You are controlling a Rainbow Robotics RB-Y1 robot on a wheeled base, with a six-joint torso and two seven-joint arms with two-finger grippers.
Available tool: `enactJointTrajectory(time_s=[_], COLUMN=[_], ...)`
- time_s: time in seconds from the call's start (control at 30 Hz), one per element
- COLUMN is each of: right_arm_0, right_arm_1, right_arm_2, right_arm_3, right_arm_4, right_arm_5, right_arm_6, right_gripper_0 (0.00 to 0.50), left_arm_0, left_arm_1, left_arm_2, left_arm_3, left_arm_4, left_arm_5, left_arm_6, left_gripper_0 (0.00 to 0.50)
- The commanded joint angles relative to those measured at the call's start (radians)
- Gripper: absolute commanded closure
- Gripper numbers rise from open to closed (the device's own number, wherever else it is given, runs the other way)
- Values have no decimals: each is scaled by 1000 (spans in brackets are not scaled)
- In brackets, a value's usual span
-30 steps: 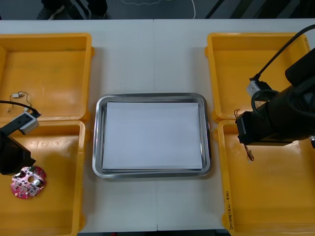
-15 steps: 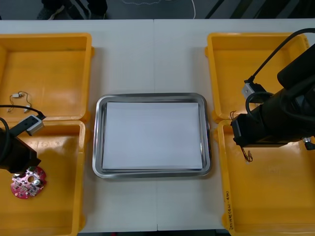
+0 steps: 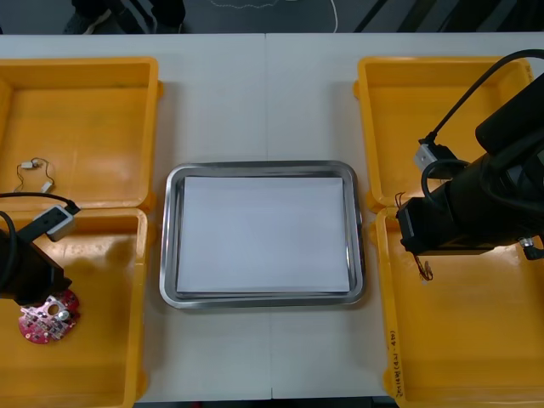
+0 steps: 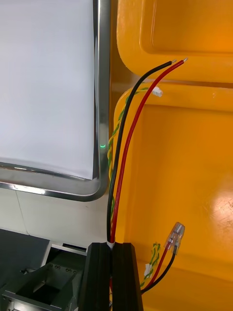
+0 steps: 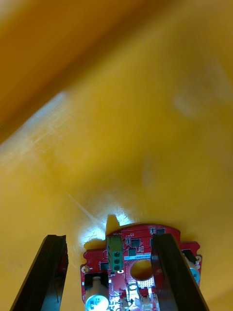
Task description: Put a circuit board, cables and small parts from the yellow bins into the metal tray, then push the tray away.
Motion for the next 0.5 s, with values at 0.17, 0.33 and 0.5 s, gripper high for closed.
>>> enactJointTrajectory(time_s=[0.17, 0.33, 0.5], right_arm_0=[-33, -33, -33], right_arm_1=[12, 12, 12], right_arm_2=[12, 12, 12], right_arm_3=[-31, -31, -31], right_arm_4=[2, 0, 5], right_arm_5=[5, 5, 5], right_arm_6=[-17, -20, -21], right_gripper_0=[500, 500, 500], left_arm_0=[75, 85, 93], left_arm_1=[41, 41, 41], left_arm_2=[12, 12, 12], left_arm_3=[-12, -12, -10], left_arm_4=[20, 21, 18], left_arm_5=[-61, -65, -75], left_arm_6=[-192, -201, -204], left_gripper_0=[0, 0, 0])
